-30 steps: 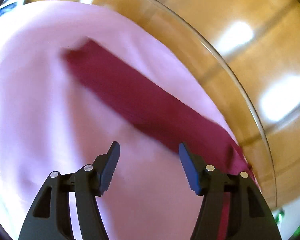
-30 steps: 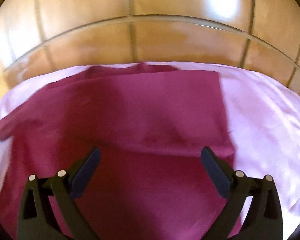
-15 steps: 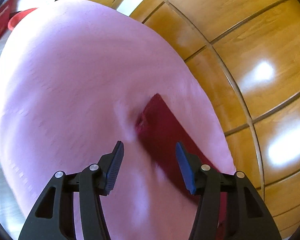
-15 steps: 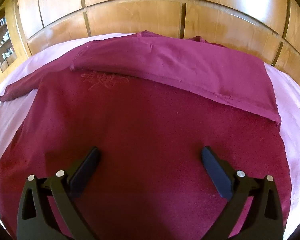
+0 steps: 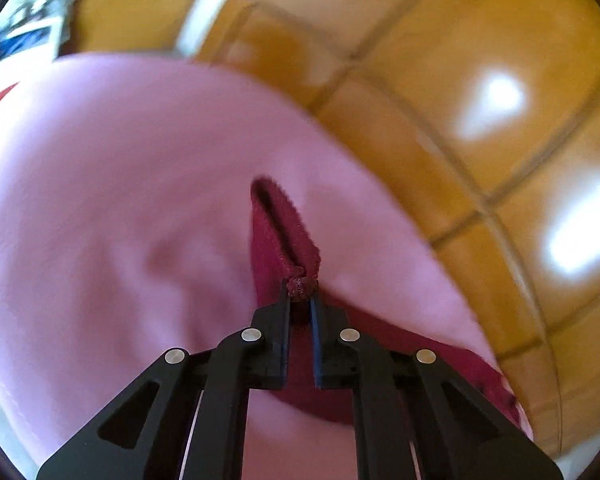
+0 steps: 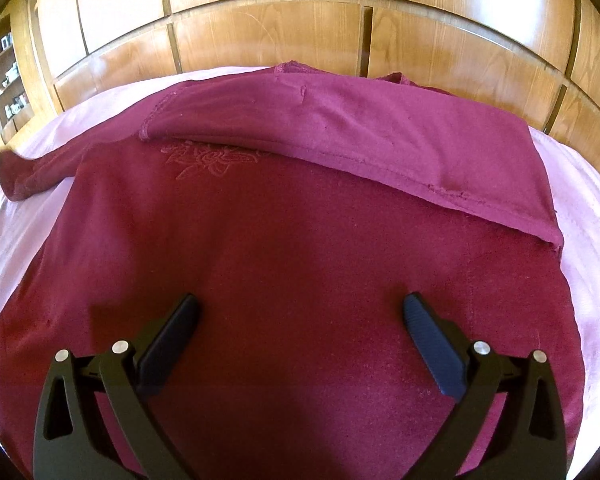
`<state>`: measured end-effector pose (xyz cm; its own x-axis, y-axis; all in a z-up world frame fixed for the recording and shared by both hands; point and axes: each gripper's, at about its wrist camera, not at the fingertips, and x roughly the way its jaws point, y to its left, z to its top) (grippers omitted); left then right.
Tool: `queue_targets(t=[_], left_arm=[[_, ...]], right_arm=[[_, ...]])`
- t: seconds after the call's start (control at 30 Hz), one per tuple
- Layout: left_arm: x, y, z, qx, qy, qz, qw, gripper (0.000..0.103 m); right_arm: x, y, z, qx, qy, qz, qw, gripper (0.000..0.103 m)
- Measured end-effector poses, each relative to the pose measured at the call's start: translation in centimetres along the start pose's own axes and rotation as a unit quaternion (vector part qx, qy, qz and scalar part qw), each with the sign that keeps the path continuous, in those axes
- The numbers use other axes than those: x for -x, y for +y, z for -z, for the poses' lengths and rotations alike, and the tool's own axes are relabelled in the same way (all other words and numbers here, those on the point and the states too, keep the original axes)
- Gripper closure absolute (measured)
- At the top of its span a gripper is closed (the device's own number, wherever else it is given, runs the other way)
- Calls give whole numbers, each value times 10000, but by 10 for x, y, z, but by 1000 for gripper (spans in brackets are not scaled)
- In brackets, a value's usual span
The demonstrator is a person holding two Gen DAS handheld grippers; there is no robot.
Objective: Fold small clothes
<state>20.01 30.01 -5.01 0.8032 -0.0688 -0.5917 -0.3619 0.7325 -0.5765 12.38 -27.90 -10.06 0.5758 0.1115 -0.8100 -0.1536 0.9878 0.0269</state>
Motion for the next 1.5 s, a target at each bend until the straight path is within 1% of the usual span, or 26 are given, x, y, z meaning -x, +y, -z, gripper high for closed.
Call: queue_targets(t=[0.1, 0.17, 0.2, 0.3, 0.33, 0.37, 0.43, 0.47, 0.6, 0.63, 0.67, 0.7, 0.73, 0.77, 0.87, 0.93, 1.07, 1.1, 1.13, 1.17, 1.2, 1.23, 1.27, 1.33, 1.4, 1.5], left_arm=[[15, -51, 20, -399, 21, 656, 9970, 96], [19, -83, 39, -656, 102, 1025, 9925, 96], [20, -105, 57, -828, 210, 1275, 9882, 96], [14, -146, 100, -1293, 511, 1545, 9782, 96], [10, -157, 116, -1415, 649, 1593, 9749, 96], [1, -168, 137, -1507, 898, 1667, 9703, 96], [-10, -181, 163, -1636, 1172, 1668, 9652, 96], [-18, -189, 181, -1802, 1300, 1596, 9619, 96], [-37, -199, 225, -2120, 1815, 1477, 9488, 96], [-36, -199, 232, -2225, 1813, 1414, 9474, 95], [-33, -197, 236, -2304, 1806, 1399, 9459, 91], [-29, -196, 238, -2325, 1832, 1473, 9438, 83], [-24, -190, 240, -2308, 1849, 1545, 9427, 79], [-22, -188, 240, -2277, 1849, 1590, 9427, 72], [-12, -184, 246, -2399, 1721, 1593, 9420, 71], [-4, -177, 253, -2472, 1693, 1600, 9406, 71], [-2, -168, 265, -2563, 1700, 1515, 9394, 71], [-6, -165, 268, -2530, 1741, 1472, 9402, 71], [-9, -162, 270, -2503, 1767, 1424, 9412, 71], [-13, -159, 272, -2493, 1780, 1406, 9415, 71], [-16, -156, 274, -2487, 1774, 1421, 9415, 71], [-18, -154, 274, -2467, 1772, 1450, 9417, 71], [-18, -152, 273, -2415, 1776, 1493, 9423, 71], [-19, -149, 271, -2334, 1808, 1553, 9427, 71], [-20, -147, 271, -2323, 1803, 1597, 9423, 71], [-21, -145, 272, -2297, 1805, 1629, 9424, 71]], right_arm=[[0, 0, 0, 3, 0, 1, 10000, 2], [0, 0, 0, 0, 0, -5, 10000, 2], [0, -1, 0, -7, -2, -14, 10000, 2], [0, -1, 0, -29, -4, -42, 10000, 2], [1, -1, 0, -36, -8, -52, 10000, 2], [1, -2, 0, -50, -11, -70, 10000, 2], [1, -2, -1, -80, -12, -113, 9999, 2], [1, -3, 0, -95, -12, -129, 9999, 2], [4, -7, -6, -248, 81, -313, 9992, 2], [6, -10, -10, -395, 106, -461, 9981, 4], [7, -13, -13, -551, 114, -614, 9965, 6], [9, -17, -18, -751, 125, -836, 9936, 10], [10, -20, -27, -999, 149, -1194, 9877, 15], [10, -20, -32, -1149, 184, -1451, 9826, 17], [4, -9, -51, -1445, 297, -2115, 9662, 22], [-5, 6, -64, -1520, 415, -2440, 9569, 23], [-31, 47, -86, -1470, 701, -2663, 9500, 28], [-39, 56, -89, -1469, 810, -2693, 9483, 31], [-46, 66, -91, -1436, 923, -2701, 9476, 40], [-53, 78, -93, -1312, 1014, -2618, 9508, 46], [-57, 87, -95, -1132, 1027, -2436, 9577, 67], [-58, 95, -97, -927, 991, -2248, 9649, 92], [-57, 99, -101, -820, 959, -2156, 9683, 97], [-42, 94, -112, -838, 705, -2136, 9708, 97], [-15, 80, -130, -834, 283, -2074, 9743, 97], [23, 47, -157, -973, -263, -2126, 9719, 97]])
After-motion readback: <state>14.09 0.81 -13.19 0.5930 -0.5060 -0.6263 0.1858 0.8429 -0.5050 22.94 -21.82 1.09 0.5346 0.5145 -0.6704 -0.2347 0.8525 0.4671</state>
